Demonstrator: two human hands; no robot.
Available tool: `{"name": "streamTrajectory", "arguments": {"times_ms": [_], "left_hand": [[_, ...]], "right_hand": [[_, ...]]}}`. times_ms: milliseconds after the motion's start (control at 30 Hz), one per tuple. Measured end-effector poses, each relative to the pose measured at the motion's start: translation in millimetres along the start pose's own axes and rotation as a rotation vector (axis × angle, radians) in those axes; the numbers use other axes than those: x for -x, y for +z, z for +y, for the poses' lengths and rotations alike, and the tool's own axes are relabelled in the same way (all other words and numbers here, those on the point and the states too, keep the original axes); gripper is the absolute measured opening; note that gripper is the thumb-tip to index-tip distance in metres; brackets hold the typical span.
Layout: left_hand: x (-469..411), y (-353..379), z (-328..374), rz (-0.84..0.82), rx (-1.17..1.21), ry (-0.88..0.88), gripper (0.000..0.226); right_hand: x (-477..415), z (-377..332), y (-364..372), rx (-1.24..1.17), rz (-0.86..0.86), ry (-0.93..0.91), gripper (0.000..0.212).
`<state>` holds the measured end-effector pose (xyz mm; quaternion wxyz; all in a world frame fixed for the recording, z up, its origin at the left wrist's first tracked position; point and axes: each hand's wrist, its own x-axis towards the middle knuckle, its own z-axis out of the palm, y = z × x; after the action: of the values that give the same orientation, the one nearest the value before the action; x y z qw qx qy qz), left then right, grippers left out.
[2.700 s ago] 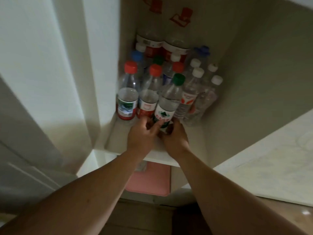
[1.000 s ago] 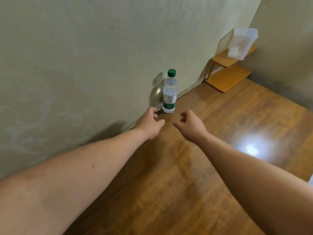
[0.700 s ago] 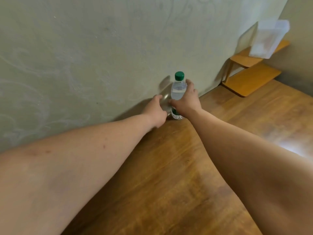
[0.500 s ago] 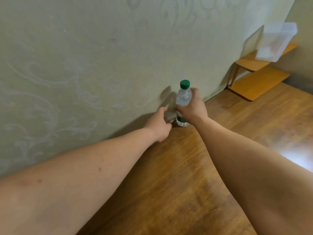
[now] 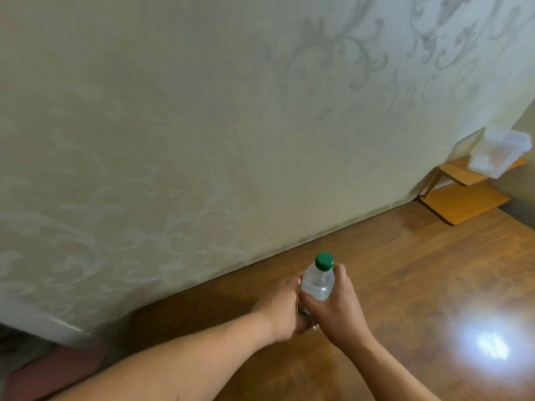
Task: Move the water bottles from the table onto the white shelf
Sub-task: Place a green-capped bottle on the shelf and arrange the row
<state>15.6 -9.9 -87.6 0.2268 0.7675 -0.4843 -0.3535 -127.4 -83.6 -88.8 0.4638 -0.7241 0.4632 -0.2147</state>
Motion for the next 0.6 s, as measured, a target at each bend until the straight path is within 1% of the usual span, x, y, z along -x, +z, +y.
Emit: {"name": "streamTrajectory", "arguments": {"times_ms": [67, 133, 167, 233, 267, 333, 467, 600], "left_hand": [[26, -23, -16, 0.044, 0.083, 0.040, 0.062], [57, -56, -27, 0.117, 0.132, 0.061, 0.044], [76, -76, -31, 0.169, 0.148, 0.063, 0.044], [120, -115, -45, 0.259, 0.270, 0.122, 0.052], [144, -135, -55, 0.299, 0.293, 0.152, 0.054], [189, -171, -89, 0.376, 0.237, 0.186, 0.057], [274, -233, -168, 0.419, 0.168, 0.153, 0.061], [343, -294, -240, 0.433, 0.127, 0.115, 0.056]], "right_hand": [[19, -34, 21, 0.040, -0.029, -0.049, 0.057], [37, -76, 43, 0.086, -0.033, -0.113, 0.060], [46, -98, 55, 0.092, -0.023, -0.143, 0.063], [68, -144, 84, 0.109, -0.013, -0.193, 0.065], [81, -167, 102, 0.122, -0.022, -0.214, 0.065], [110, -210, 141, 0.133, -0.062, -0.259, 0.062], [166, -273, 227, 0.137, -0.199, -0.307, 0.059], [197, -317, 311, 0.144, -0.322, -0.337, 0.062]]}}
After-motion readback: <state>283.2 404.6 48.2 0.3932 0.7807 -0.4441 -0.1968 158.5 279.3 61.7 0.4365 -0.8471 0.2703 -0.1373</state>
